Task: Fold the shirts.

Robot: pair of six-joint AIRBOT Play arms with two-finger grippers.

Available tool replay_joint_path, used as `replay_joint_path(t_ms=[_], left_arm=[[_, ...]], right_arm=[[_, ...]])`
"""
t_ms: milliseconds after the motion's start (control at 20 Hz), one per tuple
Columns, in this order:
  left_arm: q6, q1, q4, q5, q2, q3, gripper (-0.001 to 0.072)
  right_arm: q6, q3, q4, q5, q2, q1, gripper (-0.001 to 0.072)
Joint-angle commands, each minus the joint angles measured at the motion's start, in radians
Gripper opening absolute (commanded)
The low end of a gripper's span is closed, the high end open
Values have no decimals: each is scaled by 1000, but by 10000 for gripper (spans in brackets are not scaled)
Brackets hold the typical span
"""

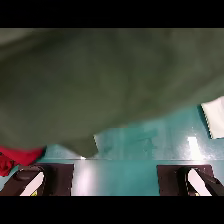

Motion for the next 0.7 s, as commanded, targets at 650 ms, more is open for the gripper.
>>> replay_joint_path(t_ms=[650], left_arm=[[133,1,46,167,-618,-767,26]], right_arm=[[19,-274,-28,16,-772,236,18]])
